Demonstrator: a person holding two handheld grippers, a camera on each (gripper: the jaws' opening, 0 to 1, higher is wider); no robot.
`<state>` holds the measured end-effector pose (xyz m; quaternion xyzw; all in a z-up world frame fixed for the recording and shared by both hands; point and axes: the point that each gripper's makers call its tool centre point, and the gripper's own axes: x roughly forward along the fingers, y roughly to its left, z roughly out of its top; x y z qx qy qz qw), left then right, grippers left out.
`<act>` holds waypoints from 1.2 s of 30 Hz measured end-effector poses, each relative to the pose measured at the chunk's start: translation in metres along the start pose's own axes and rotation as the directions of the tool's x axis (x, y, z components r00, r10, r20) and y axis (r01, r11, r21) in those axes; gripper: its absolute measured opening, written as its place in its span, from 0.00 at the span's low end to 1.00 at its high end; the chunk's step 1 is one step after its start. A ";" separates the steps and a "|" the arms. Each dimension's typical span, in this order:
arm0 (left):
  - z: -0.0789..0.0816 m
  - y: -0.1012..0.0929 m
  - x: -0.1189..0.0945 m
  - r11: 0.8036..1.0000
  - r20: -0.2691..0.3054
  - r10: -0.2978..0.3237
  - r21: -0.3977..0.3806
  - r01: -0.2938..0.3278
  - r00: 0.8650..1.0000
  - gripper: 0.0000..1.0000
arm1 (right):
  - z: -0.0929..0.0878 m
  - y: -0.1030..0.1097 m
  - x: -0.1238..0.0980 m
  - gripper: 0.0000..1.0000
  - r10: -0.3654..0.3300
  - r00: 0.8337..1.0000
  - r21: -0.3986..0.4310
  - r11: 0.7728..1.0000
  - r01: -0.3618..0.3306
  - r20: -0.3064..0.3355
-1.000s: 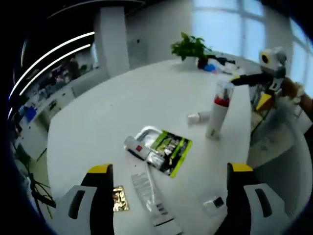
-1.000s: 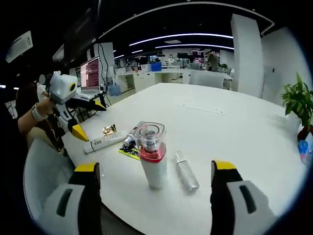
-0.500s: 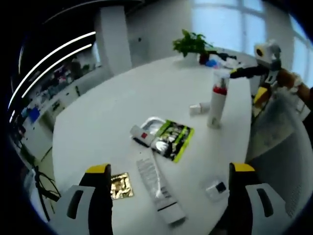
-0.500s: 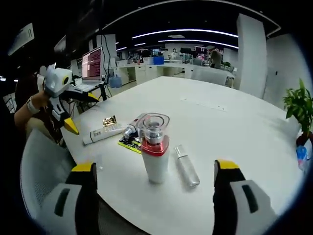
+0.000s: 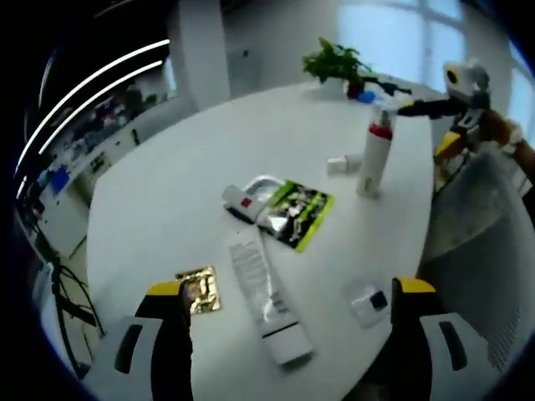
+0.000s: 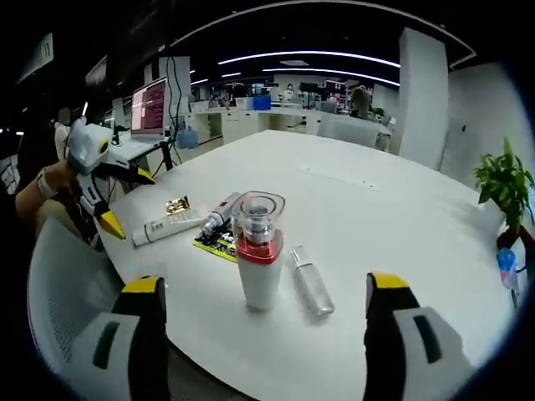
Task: Arrange the skincare products in the storage area until every visible bottle or jar stands upright without overlapping.
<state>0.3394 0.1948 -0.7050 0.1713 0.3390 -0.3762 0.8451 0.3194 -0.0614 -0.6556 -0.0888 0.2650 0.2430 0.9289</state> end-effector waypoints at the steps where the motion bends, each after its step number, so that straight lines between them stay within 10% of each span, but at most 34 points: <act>1: -0.003 0.000 0.002 1.000 -0.010 -0.003 -0.006 0.003 1.000 0.97 | -0.001 0.001 0.000 1.00 0.002 1.000 0.007 1.000 -0.002 -0.002; 19: -0.021 0.009 0.037 0.996 -0.093 -0.020 -0.084 0.012 0.995 0.90 | -0.001 0.002 -0.006 1.00 -0.017 0.999 0.045 0.999 0.016 0.028; 36: -0.037 0.032 0.069 0.982 -0.209 0.033 -0.175 -0.071 0.977 0.59 | -0.006 0.005 -0.005 1.00 0.001 1.000 0.039 0.999 -0.001 0.001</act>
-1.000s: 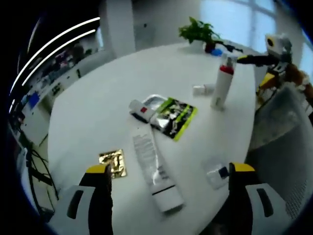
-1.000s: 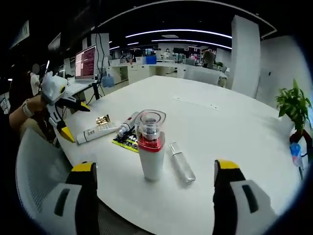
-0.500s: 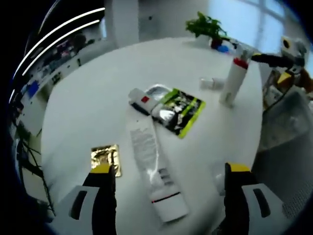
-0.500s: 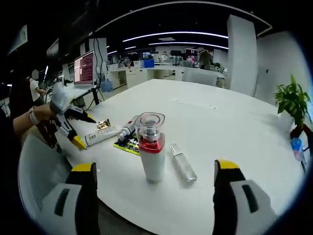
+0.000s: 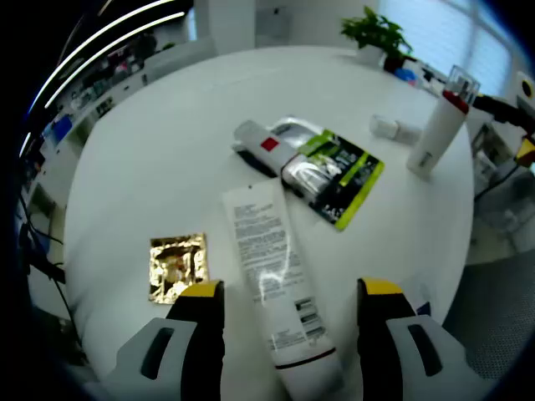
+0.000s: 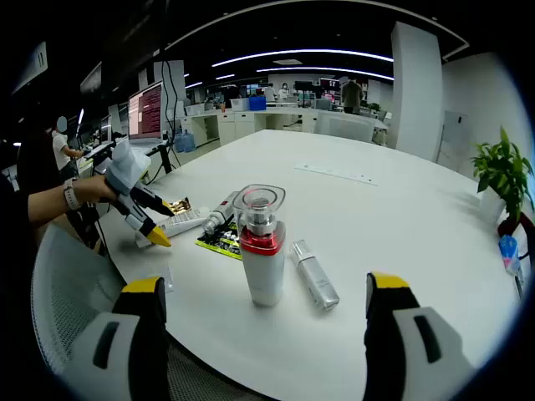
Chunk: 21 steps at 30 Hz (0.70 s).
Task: Arrange the skincare products in the storage area until every visible bottle or jar stands upright without overlapping.
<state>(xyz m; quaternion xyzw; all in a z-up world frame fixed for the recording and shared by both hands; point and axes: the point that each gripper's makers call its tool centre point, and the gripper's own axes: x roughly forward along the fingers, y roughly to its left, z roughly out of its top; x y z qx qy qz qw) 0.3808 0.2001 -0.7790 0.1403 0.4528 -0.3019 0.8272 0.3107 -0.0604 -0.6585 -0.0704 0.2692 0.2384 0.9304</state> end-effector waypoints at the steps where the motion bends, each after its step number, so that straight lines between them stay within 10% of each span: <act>1: 0.001 0.001 0.001 1.000 0.000 0.001 0.003 -0.001 1.000 0.59 | 0.000 0.000 0.000 1.00 0.002 1.000 0.000 1.000 -0.002 -0.001; 6: 0.000 0.008 0.004 0.999 -0.020 0.034 0.015 -0.034 0.999 0.42 | -0.001 0.001 -0.002 1.00 0.007 1.000 0.000 1.000 -0.007 -0.004; 21: 0.002 0.007 0.006 0.999 -0.034 0.035 0.005 -0.035 0.999 0.33 | -0.005 0.005 -0.001 1.00 0.018 1.000 -0.005 1.000 -0.018 -0.013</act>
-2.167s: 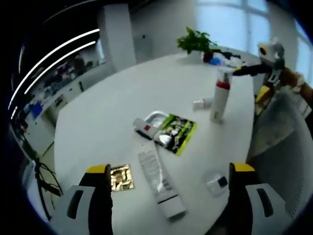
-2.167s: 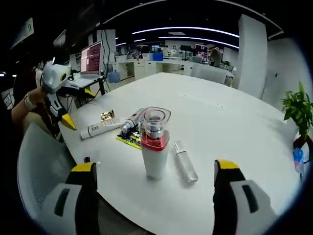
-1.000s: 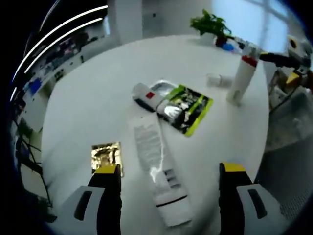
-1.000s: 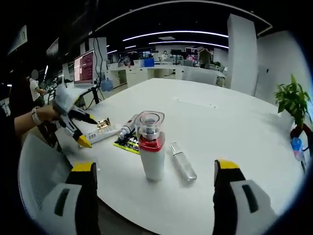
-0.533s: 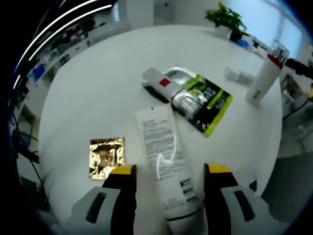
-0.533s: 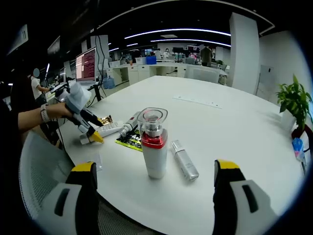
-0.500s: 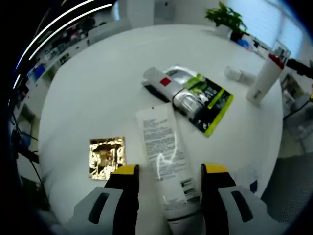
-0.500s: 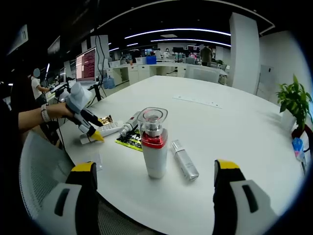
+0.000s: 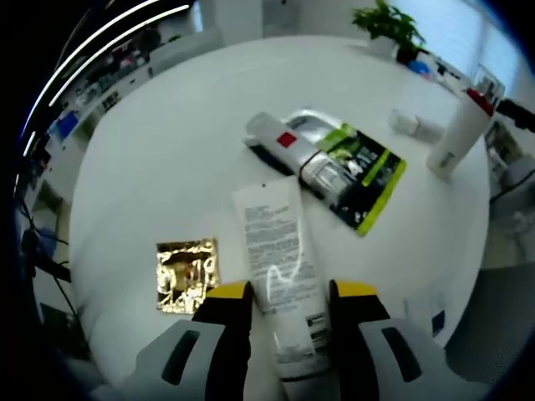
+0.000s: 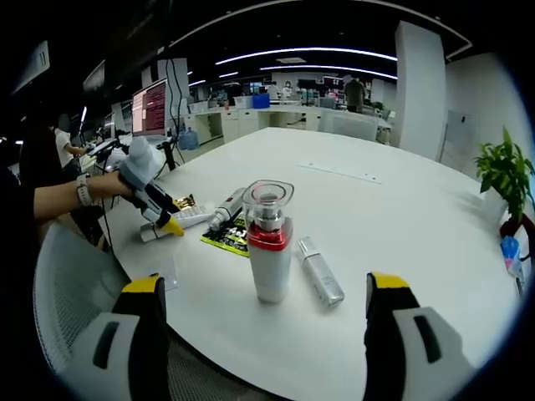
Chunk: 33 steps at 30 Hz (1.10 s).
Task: Arrange the skincare products in the storage area until every visible bottle or jar stands upright without overlapping.
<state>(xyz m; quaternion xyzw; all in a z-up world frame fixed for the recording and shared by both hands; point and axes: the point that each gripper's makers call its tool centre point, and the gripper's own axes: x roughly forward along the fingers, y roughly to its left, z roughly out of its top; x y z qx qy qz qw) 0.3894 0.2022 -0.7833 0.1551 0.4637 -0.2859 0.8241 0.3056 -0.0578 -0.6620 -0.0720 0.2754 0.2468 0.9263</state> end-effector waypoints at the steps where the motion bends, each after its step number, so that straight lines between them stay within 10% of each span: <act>1: 0.000 0.000 0.000 1.000 0.003 0.001 -0.001 -0.001 1.000 0.33 | -0.001 0.000 0.000 1.00 0.000 1.000 0.002 1.000 0.000 0.000; 20: -0.004 0.001 -0.012 0.998 0.036 -0.004 -0.060 0.006 0.999 0.26 | -0.008 0.005 -0.003 1.00 0.008 1.000 0.014 1.000 -0.008 -0.008; 33: 0.019 -0.013 -0.049 0.995 0.175 -0.057 -0.075 0.071 0.983 0.26 | -0.006 0.018 0.001 0.99 0.044 0.999 0.034 0.998 -0.044 -0.001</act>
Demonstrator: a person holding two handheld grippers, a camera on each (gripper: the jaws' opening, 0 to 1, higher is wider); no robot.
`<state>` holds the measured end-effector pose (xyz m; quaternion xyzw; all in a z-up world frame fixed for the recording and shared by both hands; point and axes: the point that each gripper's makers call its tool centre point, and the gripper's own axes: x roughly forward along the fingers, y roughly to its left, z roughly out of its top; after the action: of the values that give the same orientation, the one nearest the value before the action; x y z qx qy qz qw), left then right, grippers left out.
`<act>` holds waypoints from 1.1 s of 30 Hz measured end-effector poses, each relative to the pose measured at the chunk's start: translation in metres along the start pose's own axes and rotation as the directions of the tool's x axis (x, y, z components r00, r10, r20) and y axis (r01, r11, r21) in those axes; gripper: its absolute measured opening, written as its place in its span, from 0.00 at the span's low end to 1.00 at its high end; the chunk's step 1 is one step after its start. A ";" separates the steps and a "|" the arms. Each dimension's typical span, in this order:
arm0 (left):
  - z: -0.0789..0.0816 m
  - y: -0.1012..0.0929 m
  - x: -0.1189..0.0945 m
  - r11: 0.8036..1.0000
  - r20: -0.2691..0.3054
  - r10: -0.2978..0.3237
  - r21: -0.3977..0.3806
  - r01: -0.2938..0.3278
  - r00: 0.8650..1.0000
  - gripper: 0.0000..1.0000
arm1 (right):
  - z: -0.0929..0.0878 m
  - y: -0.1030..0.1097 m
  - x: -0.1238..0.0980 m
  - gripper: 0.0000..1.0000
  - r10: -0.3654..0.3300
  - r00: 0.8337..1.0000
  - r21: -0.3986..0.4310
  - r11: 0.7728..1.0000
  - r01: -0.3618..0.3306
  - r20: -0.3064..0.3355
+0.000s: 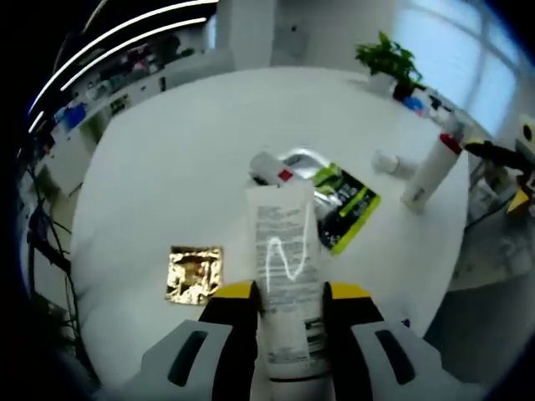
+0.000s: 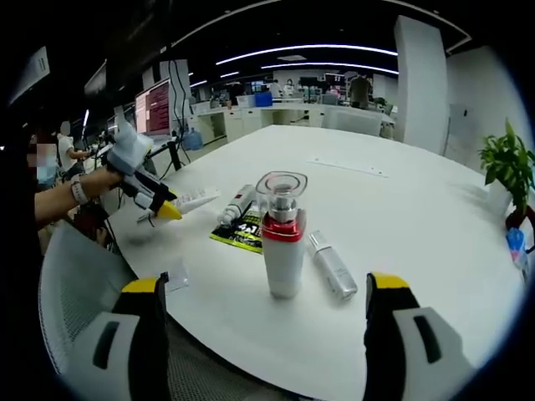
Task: Arrange the skincare products in the storage area until every visible bottle or jar stands upright without overlapping.
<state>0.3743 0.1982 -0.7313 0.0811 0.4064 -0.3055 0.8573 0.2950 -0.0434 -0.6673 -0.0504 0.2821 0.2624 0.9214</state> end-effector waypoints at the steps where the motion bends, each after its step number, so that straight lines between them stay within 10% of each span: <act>1: 0.003 -0.004 -0.003 1.000 0.015 -0.008 0.002 0.008 1.000 0.26 | 0.000 0.003 0.001 0.99 0.009 1.000 0.008 1.000 -0.009 0.005; 25: 0.023 -0.071 -0.034 0.991 0.133 -0.111 0.095 0.099 0.985 0.27 | 0.007 0.046 0.014 0.87 0.172 0.985 0.051 0.984 -0.173 0.024; 33: 0.022 -0.089 -0.034 0.985 0.144 -0.148 0.106 0.133 0.978 0.27 | 0.020 0.061 0.017 0.61 0.234 0.967 0.131 0.960 -0.246 0.096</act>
<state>0.3196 0.1342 -0.6814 0.0699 0.3296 -0.3899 0.8570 0.2861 0.0218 -0.6564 0.0603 0.2671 0.3533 0.8946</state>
